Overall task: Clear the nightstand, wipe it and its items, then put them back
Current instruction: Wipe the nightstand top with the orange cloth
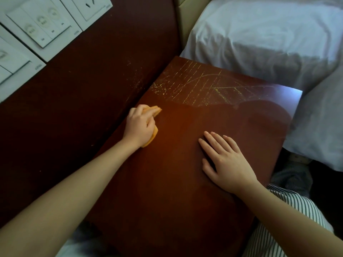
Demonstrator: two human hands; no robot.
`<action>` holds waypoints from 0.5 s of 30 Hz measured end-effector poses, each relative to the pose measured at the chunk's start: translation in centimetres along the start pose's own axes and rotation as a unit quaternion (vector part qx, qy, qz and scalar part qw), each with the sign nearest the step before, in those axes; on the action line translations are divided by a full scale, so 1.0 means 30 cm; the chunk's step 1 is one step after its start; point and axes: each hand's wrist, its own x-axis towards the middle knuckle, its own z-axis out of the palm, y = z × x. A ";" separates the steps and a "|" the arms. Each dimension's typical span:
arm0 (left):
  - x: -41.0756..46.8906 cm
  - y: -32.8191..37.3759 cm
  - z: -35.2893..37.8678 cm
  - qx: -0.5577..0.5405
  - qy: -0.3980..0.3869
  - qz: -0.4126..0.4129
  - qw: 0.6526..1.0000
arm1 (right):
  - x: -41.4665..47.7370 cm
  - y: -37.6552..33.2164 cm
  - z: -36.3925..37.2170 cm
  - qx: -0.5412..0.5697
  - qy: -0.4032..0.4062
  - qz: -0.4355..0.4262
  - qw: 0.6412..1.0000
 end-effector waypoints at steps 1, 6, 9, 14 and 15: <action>0.025 0.002 0.006 -0.004 0.018 -0.050 0.999 | 0.000 0.000 0.000 0.002 0.001 0.001 1.000; 0.169 0.040 0.038 -0.002 0.068 -0.206 0.976 | 0.002 0.002 0.001 0.003 -0.001 -0.001 1.000; 0.214 0.052 0.048 0.001 0.062 -0.208 0.976 | -0.001 0.004 0.003 0.006 0.003 -0.001 1.000; 0.175 0.034 0.039 -0.023 0.028 -0.097 0.995 | -0.001 0.004 0.002 0.009 0.005 -0.003 1.000; 0.152 0.026 0.036 -0.031 0.020 -0.065 0.997 | -0.001 0.004 0.002 0.009 0.005 -0.003 1.000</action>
